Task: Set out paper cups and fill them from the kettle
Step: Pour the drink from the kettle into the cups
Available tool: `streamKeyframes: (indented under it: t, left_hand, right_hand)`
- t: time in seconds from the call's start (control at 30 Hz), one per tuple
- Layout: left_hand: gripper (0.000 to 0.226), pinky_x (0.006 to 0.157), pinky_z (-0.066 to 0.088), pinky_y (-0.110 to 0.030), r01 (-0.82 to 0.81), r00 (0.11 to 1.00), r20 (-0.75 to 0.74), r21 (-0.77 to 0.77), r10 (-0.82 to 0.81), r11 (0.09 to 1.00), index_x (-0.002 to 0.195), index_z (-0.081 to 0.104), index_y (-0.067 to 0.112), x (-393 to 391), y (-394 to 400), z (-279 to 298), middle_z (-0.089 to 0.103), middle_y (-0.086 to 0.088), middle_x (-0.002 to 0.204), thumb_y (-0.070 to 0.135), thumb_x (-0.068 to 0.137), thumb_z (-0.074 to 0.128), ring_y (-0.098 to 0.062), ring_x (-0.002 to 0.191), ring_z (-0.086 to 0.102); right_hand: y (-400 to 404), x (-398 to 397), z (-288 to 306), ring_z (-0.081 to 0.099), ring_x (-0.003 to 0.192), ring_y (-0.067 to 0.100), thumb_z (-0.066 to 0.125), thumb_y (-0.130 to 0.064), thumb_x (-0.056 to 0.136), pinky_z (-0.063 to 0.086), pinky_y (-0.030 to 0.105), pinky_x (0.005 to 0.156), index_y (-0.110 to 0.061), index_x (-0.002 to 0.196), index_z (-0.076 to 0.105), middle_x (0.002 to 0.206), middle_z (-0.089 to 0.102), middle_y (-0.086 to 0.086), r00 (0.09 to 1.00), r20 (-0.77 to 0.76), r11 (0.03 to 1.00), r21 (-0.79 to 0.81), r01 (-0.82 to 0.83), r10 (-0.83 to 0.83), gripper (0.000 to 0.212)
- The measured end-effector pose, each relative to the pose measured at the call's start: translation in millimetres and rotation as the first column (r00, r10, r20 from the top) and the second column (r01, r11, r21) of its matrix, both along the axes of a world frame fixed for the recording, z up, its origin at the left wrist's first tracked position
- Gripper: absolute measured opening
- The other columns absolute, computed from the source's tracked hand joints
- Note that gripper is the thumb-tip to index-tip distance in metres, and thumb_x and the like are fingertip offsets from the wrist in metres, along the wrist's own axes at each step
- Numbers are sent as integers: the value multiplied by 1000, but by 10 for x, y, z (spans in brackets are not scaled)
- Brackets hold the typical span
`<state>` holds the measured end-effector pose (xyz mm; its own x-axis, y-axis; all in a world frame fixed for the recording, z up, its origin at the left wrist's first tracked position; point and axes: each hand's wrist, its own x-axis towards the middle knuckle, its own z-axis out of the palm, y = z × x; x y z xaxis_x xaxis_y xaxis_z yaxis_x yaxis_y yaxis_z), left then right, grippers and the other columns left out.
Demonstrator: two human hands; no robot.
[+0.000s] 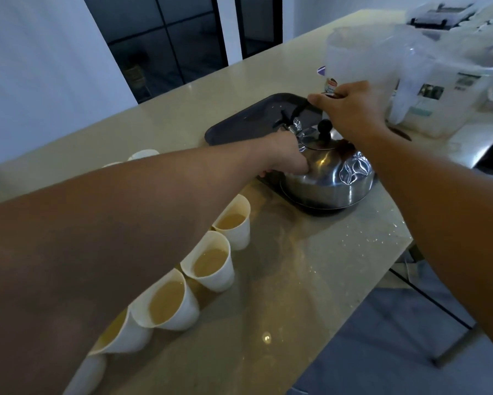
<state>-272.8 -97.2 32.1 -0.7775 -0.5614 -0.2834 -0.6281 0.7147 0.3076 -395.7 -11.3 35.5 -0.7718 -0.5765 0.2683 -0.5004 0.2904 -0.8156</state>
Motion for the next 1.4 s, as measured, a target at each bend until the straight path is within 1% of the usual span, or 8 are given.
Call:
streamKeyframes:
  t: [0.17,0.27,0.37,0.53,0.63,0.87,1.07,1.4]
  left_hand:
    - [76,78,56,-38,-25,999,31,91,22,996,123,52,19,-7,-37,-6,58,-2,112,63,67,79,-22,98,58]
    - [91,68,51,-30,-1,999,-47,87,5,996,122,58,22,-43,-40,-25,62,3,110,74,52,82,-19,100,60]
    - [88,64,48,-29,-10,996,-91,75,17,997,119,62,21,-23,-80,-31,64,1,106,70,50,85,-17,96,60]
    - [87,82,54,-32,-17,994,-109,39,21,999,114,63,20,-3,-160,-174,65,3,104,72,48,84,-16,96,61]
    - [79,73,50,-29,-20,990,-139,47,26,999,111,61,16,12,-187,-212,64,2,101,68,55,84,-15,90,59]
    - [73,76,53,-33,-9,985,-169,59,19,998,106,65,18,24,-223,-301,68,3,97,68,56,83,-16,90,62]
    - [77,71,50,-32,-19,984,-178,43,26,999,109,62,15,16,-219,-316,66,1,96,68,56,84,-17,87,61]
    - [68,82,54,-36,-15,983,-183,59,26,998,113,62,14,92,-174,-321,66,-1,99,59,66,82,-20,91,62]
  right_hand:
    - [-51,-60,-60,37,46,8,72,-51,84,32,16,44,-20,58,50,52,42,-4,1000,2,1000,1,8,-8,45]
    - [-97,-90,-47,40,48,8,73,-51,83,33,20,49,-20,58,52,53,44,-4,1000,8,1000,-8,8,-8,45]
    - [-162,-89,-61,44,49,8,72,-51,83,35,20,50,-19,61,57,55,47,-4,1000,18,1000,-17,-8,8,42]
    - [-204,-168,-223,48,57,13,70,-58,81,39,28,57,-4,79,69,63,53,3,994,92,997,-51,66,-61,53]
    - [-227,-184,-222,47,57,15,70,-62,77,39,33,58,-1,79,67,62,51,5,993,105,996,-53,66,-61,61]
    - [-226,-139,-242,47,56,15,67,-64,78,42,35,58,-4,82,67,63,53,3,990,97,994,-39,102,-98,61]
    - [-212,-45,-262,50,54,9,63,-60,86,38,23,51,-16,82,70,63,56,-3,988,21,988,-29,152,-151,44]
    - [-241,94,-372,62,72,15,52,-72,83,57,40,74,-24,85,63,71,59,-7,959,-118,966,-60,251,-257,49]
